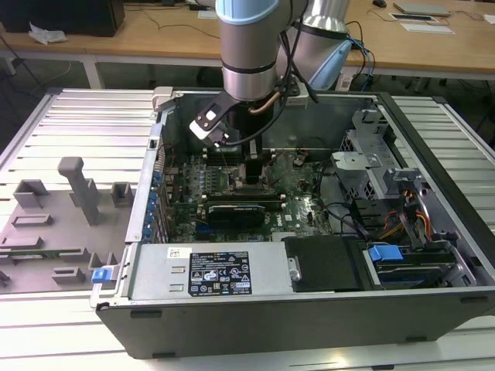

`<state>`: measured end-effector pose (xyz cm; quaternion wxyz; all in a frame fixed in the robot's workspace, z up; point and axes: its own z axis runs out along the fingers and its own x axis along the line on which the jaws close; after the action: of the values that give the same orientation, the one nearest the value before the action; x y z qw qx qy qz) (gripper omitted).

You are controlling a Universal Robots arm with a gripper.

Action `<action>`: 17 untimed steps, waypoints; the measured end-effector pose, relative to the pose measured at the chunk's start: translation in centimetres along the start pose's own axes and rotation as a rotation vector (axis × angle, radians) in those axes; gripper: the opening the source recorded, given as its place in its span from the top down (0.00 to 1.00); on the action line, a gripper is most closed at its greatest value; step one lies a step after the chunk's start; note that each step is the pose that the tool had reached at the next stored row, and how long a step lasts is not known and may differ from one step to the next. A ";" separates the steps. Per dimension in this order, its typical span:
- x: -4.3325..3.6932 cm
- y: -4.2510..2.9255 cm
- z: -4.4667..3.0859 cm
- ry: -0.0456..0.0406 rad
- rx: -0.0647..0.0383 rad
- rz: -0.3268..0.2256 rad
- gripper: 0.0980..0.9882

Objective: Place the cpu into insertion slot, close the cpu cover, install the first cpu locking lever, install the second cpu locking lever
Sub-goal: 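Place the cpu into insertion slot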

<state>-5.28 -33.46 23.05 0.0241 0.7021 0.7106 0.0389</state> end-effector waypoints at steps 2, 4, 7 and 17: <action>0.09 -0.02 0.25 0.0009 0.000 0.000 0.51; 0.27 -0.06 0.60 0.0029 0.000 0.000 0.51; 0.42 -0.11 0.89 0.0046 0.000 0.000 0.51; 1.14 -0.49 1.95 0.0048 0.000 0.000 0.51</action>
<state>-5.61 -32.29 21.09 0.0225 0.7022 0.7105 0.0406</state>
